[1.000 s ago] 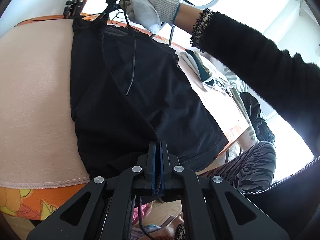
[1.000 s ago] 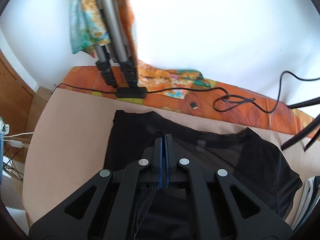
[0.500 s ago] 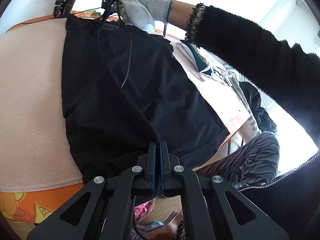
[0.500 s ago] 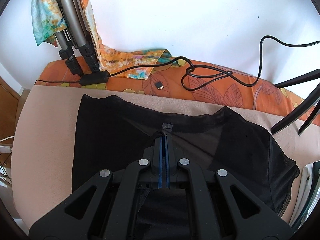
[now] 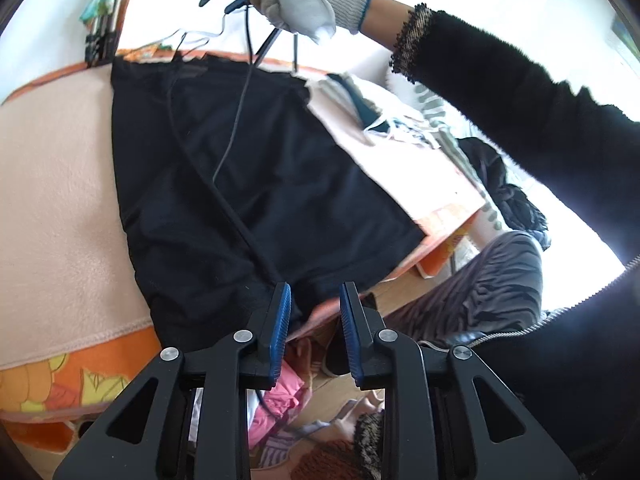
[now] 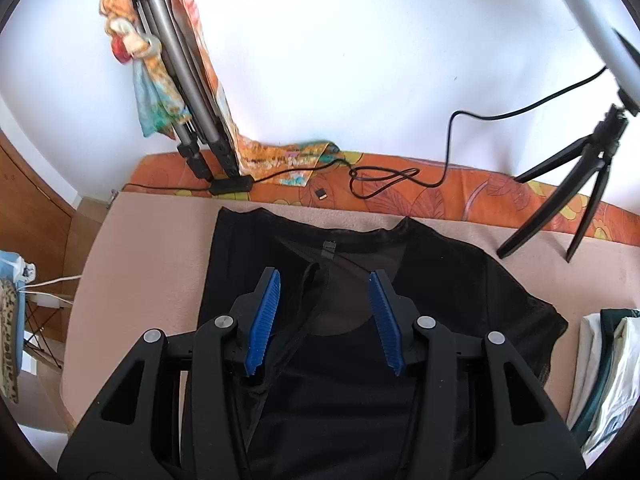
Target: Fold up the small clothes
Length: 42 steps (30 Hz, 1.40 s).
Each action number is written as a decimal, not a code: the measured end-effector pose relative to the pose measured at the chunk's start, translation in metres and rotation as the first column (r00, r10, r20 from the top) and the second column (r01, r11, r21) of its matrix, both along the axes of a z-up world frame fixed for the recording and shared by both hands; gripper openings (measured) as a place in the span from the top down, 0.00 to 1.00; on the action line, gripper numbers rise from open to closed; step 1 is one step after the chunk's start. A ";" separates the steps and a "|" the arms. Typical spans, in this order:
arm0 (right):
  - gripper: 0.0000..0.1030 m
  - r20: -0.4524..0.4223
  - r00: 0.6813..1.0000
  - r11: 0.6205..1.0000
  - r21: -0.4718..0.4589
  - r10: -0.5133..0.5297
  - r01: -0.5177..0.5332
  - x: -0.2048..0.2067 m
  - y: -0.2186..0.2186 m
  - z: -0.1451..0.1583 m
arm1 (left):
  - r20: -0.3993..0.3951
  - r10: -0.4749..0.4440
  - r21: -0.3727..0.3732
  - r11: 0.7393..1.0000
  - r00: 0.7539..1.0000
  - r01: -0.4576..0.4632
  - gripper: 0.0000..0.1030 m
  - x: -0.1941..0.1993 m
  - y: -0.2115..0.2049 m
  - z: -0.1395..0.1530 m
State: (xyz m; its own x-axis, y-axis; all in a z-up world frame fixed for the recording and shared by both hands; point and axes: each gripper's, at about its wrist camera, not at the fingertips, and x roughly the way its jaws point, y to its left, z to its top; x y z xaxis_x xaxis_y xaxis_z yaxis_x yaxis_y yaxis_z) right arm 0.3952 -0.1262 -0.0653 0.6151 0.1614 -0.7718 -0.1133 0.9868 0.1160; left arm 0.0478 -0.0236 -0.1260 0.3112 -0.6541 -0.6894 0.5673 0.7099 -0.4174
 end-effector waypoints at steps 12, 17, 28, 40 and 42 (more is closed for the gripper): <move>0.52 0.132 0.991 0.998 0.064 0.009 -0.017 -0.124 -0.068 0.062 | 0.077 0.040 0.069 0.997 0.996 -0.046 0.61 -0.032 0.015 0.016; 0.52 0.194 0.981 0.996 0.080 0.008 -0.024 -0.197 -0.096 0.061 | 0.134 0.101 0.115 0.987 0.986 -0.116 0.61 -0.020 0.021 0.015; 0.45 0.289 0.956 0.993 0.115 -0.048 0.015 -0.287 -0.168 0.034 | 0.246 0.093 0.110 0.986 0.965 -0.123 0.61 0.004 -0.030 0.014; 0.34 0.320 0.941 0.993 0.066 -0.111 0.095 -0.309 -0.286 0.034 | 0.279 -0.166 0.180 0.977 0.946 0.118 0.61 0.004 -0.167 0.002; 0.34 0.312 0.942 0.993 0.052 -0.121 0.110 -0.309 -0.302 0.033 | 0.258 -0.219 0.191 0.966 0.941 0.172 0.61 0.002 -0.186 -0.004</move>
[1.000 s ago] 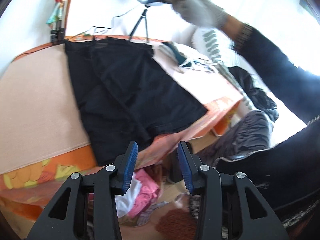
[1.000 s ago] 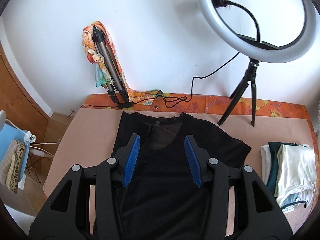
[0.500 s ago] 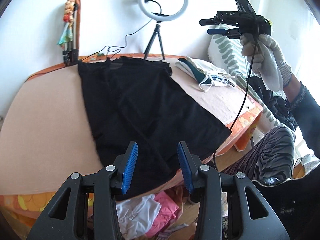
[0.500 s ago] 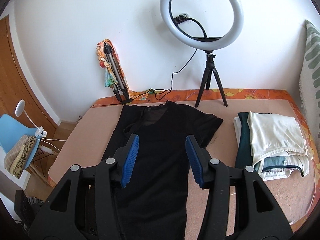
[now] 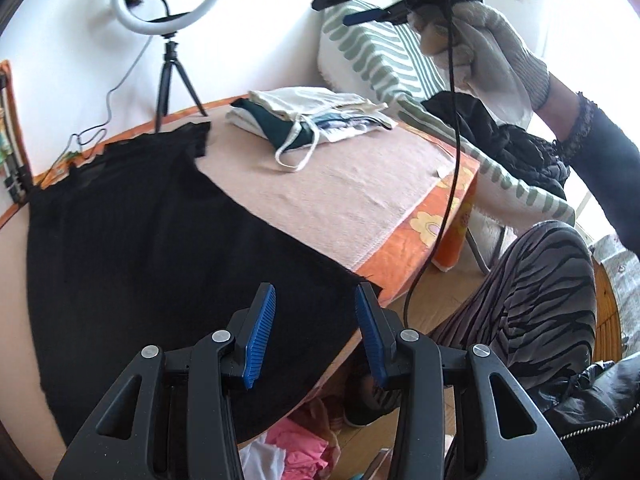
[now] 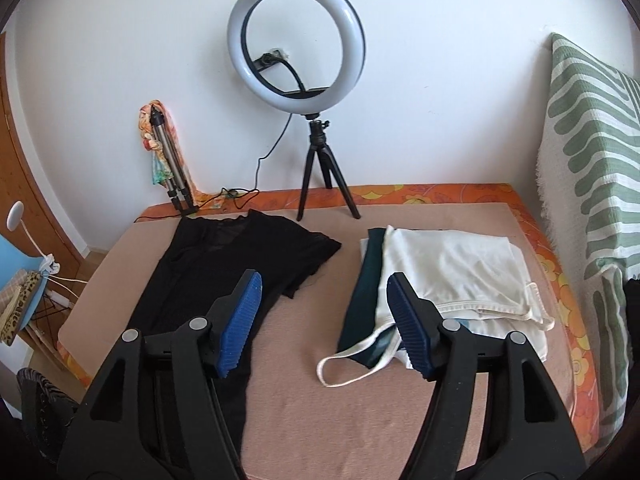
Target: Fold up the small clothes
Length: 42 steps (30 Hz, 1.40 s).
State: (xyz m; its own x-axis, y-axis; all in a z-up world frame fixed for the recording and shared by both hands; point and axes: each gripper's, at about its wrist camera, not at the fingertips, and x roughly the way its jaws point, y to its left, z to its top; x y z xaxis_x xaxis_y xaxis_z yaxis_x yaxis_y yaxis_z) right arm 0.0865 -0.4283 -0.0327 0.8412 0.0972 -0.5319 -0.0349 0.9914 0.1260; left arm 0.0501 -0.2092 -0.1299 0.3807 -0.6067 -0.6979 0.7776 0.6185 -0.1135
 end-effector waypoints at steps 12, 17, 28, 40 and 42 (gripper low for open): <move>0.34 -0.043 0.999 0.999 0.049 -0.018 0.020 0.027 -0.042 -0.021 | -0.031 -0.100 0.143 0.984 0.994 0.104 0.60 -0.008 -0.069 -0.037; 0.34 -0.060 0.998 0.999 0.046 0.008 -0.005 0.045 -0.035 -0.026 | -0.028 -0.087 0.209 0.974 0.996 0.091 0.60 -0.003 -0.078 -0.051; 0.34 -0.104 0.994 0.997 0.074 0.030 -0.023 0.087 -0.027 -0.037 | -0.081 -0.093 0.063 0.993 0.992 0.098 0.97 0.010 -0.061 -0.050; 0.34 -0.245 0.961 0.970 0.233 0.131 -0.072 0.206 0.024 -0.080 | -0.140 -0.016 -0.113 0.994 0.990 0.000 0.97 0.024 -0.031 -0.026; 0.34 -0.286 0.951 0.974 0.222 0.117 -0.053 0.231 0.033 -0.095 | -0.145 -0.002 -0.131 0.991 0.989 -0.017 0.97 0.026 -0.027 -0.025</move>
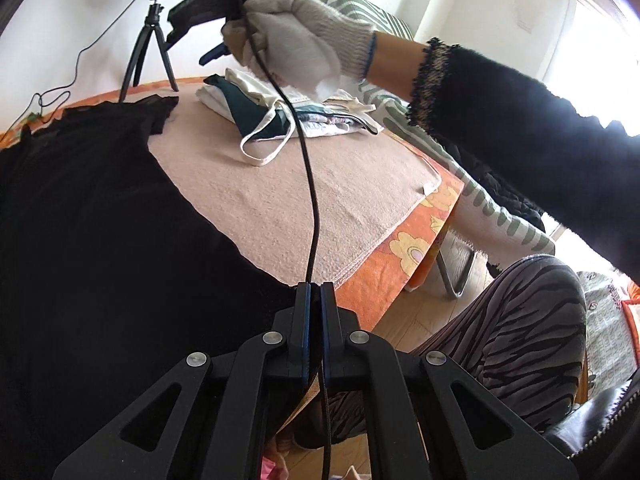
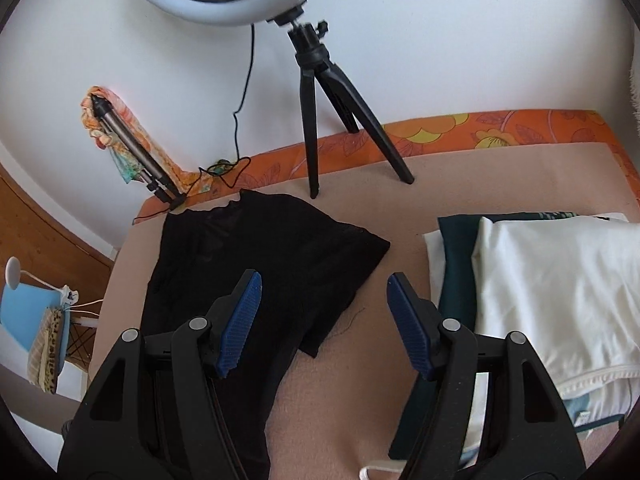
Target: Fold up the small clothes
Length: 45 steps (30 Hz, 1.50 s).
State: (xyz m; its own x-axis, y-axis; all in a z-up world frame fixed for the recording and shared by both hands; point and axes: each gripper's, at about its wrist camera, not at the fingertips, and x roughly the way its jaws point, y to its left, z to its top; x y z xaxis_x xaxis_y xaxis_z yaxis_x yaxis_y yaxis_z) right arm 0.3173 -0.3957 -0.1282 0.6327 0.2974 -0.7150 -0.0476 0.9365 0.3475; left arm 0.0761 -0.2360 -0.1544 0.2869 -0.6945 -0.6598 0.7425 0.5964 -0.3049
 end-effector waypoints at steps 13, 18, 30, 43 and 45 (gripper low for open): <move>0.34 -0.099 0.989 0.993 -0.051 -0.110 0.106 0.088 0.004 -0.068 | -0.019 0.057 -0.051 0.997 0.998 -0.058 0.97 0.012 0.021 0.003; 0.38 -0.073 0.990 0.984 -0.135 -0.124 0.113 0.096 0.012 -0.073 | -0.029 0.060 -0.066 0.996 0.998 -0.062 0.97 0.012 0.024 0.002; 0.96 -0.057 0.995 0.967 -0.247 -0.080 0.063 0.093 0.051 -0.063 | -0.068 0.127 -0.136 0.981 0.990 -0.135 0.97 0.016 0.041 0.000; 0.97 -0.016 0.999 0.948 -0.316 -0.033 0.026 0.093 0.127 0.006 | -0.097 0.240 -0.209 0.944 0.966 -0.255 0.97 0.006 0.099 -0.004; 0.97 -0.012 1.000 0.939 -0.343 -0.022 0.017 0.093 0.146 0.015 | -0.092 0.258 -0.217 0.937 0.962 -0.273 0.97 0.004 0.107 -0.003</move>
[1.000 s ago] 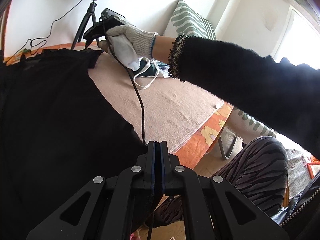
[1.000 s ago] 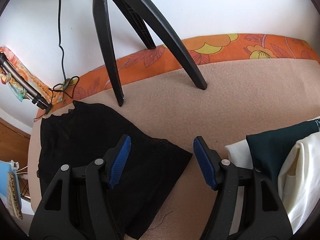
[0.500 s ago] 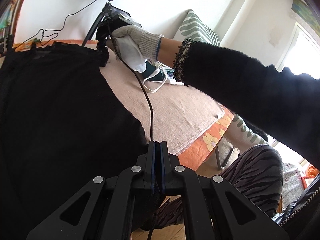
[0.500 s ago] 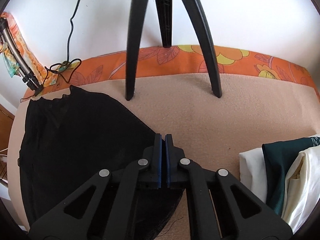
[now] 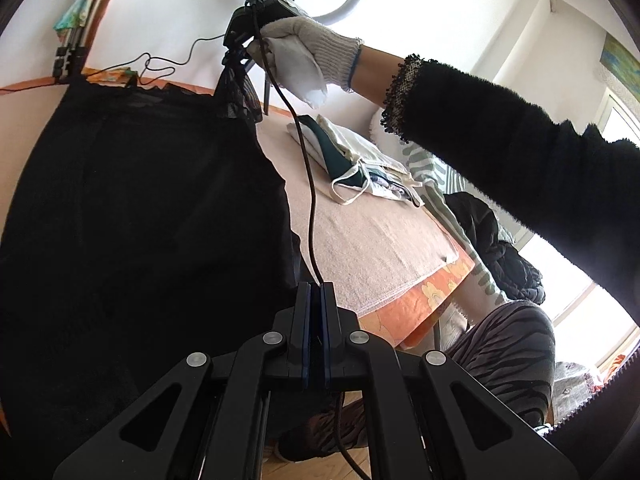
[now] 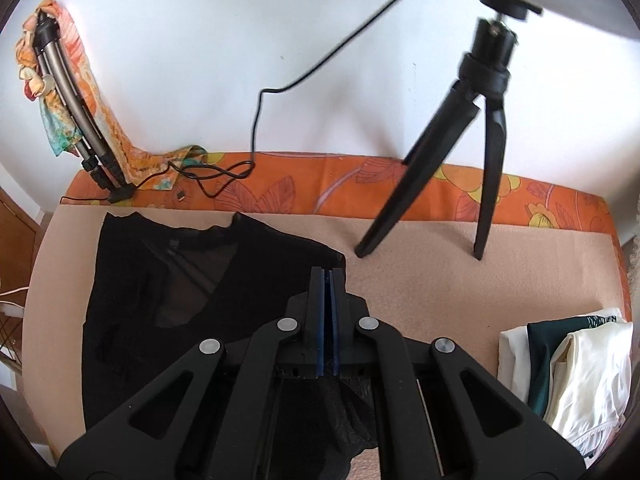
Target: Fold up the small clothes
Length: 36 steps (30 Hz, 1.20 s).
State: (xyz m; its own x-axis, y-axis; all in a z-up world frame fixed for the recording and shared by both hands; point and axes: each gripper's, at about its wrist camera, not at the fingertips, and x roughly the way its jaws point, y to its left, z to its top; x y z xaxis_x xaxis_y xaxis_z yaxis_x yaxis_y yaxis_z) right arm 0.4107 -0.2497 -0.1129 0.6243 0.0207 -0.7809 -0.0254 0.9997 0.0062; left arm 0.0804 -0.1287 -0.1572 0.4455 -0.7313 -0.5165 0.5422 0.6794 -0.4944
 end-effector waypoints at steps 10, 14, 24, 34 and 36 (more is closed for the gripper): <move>0.97 -0.008 0.995 0.988 -0.116 0.101 -0.101 0.015 0.116 0.006 | 0.007 0.086 -0.006 0.996 0.996 -0.086 0.97 -0.020 0.041 -0.004; 0.97 -0.017 0.990 0.981 -0.134 0.139 -0.140 0.021 0.153 -0.003 | 0.009 0.110 0.003 0.994 0.994 -0.110 0.97 -0.024 0.048 -0.008; 0.97 -0.007 0.991 0.983 -0.120 0.136 -0.136 0.038 0.181 -0.003 | 0.034 0.079 0.027 0.996 0.996 -0.080 0.97 -0.037 0.049 -0.008; 0.93 -0.071 0.980 0.981 0.066 0.188 -0.184 0.047 0.179 -0.019 | 0.018 0.099 0.065 0.993 0.995 -0.100 0.97 -0.035 0.054 -0.011; 0.77 -0.065 0.976 0.975 0.093 0.209 -0.203 0.041 0.177 -0.010 | 0.032 0.088 0.071 0.993 0.996 -0.090 0.96 -0.038 0.054 -0.008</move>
State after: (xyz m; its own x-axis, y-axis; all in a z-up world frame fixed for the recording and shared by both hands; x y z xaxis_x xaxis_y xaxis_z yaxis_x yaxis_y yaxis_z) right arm 0.4516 -0.0729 -0.1232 0.5406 0.2114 -0.8143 -0.2268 0.9687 0.1009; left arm 0.0424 -0.0744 -0.1652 0.5223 -0.6494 -0.5527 0.4916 0.7589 -0.4271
